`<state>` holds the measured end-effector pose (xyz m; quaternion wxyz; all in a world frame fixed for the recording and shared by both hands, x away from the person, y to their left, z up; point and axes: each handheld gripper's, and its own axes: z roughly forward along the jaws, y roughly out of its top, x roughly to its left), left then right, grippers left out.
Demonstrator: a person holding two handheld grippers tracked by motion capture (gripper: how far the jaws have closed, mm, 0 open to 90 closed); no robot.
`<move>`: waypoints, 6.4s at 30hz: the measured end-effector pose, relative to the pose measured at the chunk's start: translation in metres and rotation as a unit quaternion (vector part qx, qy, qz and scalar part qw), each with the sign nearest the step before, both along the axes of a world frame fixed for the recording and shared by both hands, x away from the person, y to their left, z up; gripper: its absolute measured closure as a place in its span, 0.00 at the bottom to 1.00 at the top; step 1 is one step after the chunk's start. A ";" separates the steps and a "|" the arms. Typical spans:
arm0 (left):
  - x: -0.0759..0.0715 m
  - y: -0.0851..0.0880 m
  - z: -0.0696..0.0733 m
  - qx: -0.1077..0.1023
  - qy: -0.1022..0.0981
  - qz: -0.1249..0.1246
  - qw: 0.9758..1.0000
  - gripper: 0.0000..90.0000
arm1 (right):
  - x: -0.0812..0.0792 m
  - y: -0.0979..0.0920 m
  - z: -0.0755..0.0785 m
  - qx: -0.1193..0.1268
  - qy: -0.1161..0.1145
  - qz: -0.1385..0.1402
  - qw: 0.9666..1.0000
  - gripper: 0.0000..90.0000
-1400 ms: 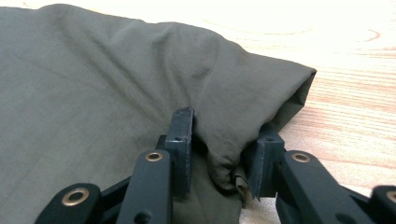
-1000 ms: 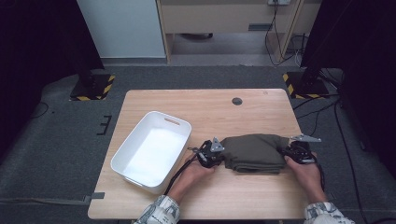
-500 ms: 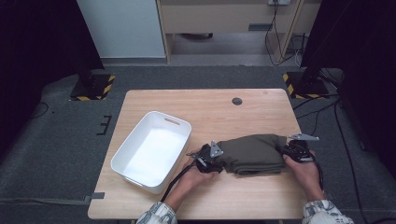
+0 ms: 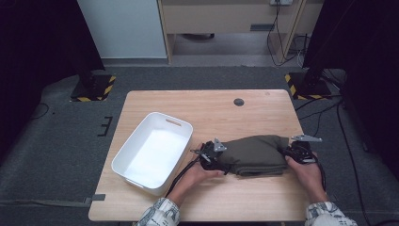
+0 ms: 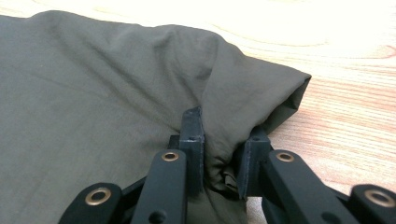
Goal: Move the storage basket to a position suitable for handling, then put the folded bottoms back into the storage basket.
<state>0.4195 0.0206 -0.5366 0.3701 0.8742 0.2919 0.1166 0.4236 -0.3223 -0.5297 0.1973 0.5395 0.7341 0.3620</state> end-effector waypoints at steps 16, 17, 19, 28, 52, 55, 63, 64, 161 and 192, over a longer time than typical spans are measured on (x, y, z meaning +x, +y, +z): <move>-0.009 -0.004 0.003 -0.030 -0.007 -0.045 0.999 0.82 | 0.001 0.003 0.002 -0.015 0.001 0.003 1.000 0.87; -0.009 -0.004 0.004 -0.030 -0.006 -0.042 0.999 0.84 | 0.001 0.004 0.002 -0.016 0.002 0.004 1.000 0.87; -0.009 -0.005 0.005 -0.026 -0.004 -0.038 0.999 0.88 | 0.001 0.004 0.003 -0.018 0.000 0.006 1.000 0.88; -0.012 -0.005 0.016 -0.028 0.007 -0.033 0.999 0.92 | 0.002 0.003 0.016 -0.026 -0.005 0.024 0.999 0.91; -0.009 0.010 0.054 -0.059 0.019 -0.021 0.998 0.93 | 0.017 0.017 0.051 -0.042 -0.007 0.047 0.998 0.91; -0.007 0.010 0.058 -0.055 0.020 -0.023 0.998 0.94 | 0.021 0.017 0.054 -0.041 -0.006 0.050 0.998 0.91; -0.004 0.012 0.075 -0.065 0.020 -0.020 0.997 0.94 | 0.026 0.020 0.063 -0.042 -0.008 0.052 0.998 0.91; -0.003 0.013 0.076 -0.065 0.020 -0.020 0.997 0.94 | 0.027 0.021 0.064 -0.043 -0.009 0.054 0.998 0.91; 0.001 0.107 0.144 -0.104 -0.012 0.043 0.994 0.94 | 0.082 0.121 0.140 -0.038 -0.031 0.131 0.990 0.91; -0.016 0.164 0.153 -0.115 -0.024 0.073 0.990 0.94 | 0.095 0.187 0.156 -0.023 -0.042 0.170 0.984 0.91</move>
